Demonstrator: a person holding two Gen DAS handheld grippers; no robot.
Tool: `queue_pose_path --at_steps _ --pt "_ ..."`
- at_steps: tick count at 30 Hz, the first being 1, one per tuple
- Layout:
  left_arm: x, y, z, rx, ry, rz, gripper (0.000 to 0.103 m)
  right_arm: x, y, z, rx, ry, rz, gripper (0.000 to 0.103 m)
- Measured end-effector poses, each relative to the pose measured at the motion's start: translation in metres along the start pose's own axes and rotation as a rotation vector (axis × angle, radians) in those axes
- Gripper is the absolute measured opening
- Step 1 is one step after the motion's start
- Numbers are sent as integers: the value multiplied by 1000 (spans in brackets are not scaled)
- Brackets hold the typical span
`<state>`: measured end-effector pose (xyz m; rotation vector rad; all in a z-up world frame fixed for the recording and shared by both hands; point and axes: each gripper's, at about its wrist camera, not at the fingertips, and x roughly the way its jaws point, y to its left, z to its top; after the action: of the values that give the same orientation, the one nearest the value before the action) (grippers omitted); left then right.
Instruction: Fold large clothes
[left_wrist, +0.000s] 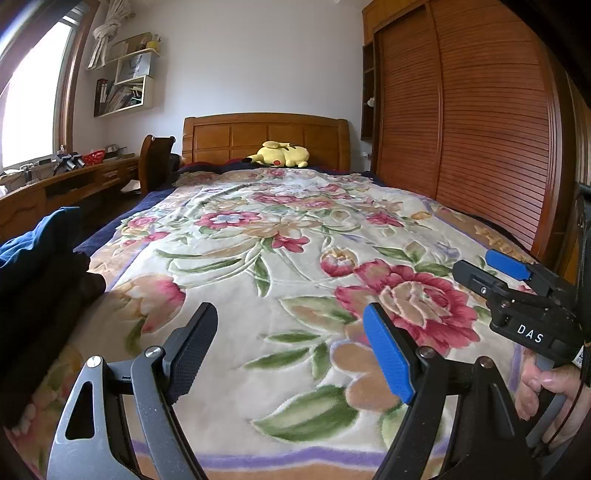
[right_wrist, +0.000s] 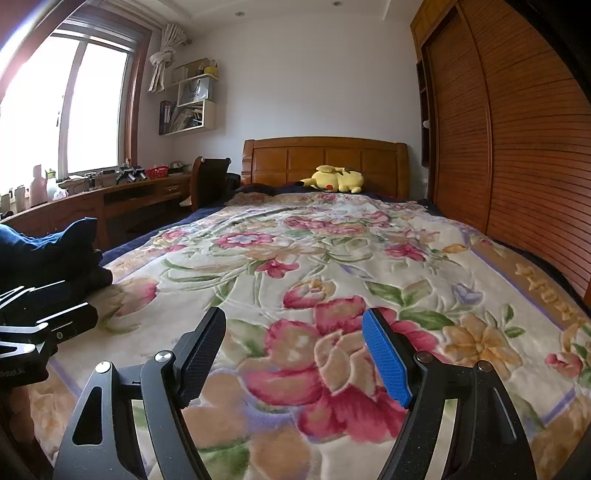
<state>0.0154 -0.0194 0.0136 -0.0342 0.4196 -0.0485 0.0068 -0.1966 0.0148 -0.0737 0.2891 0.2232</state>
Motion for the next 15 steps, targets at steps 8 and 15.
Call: queue_pose_path --at_steps 8,15 --pt "0 5 -1 -10 0 7 82 0 0 0 -2 0 1 78" --pt "-1 5 0 -9 -2 10 82 -1 -4 -2 -14 2 7 78"
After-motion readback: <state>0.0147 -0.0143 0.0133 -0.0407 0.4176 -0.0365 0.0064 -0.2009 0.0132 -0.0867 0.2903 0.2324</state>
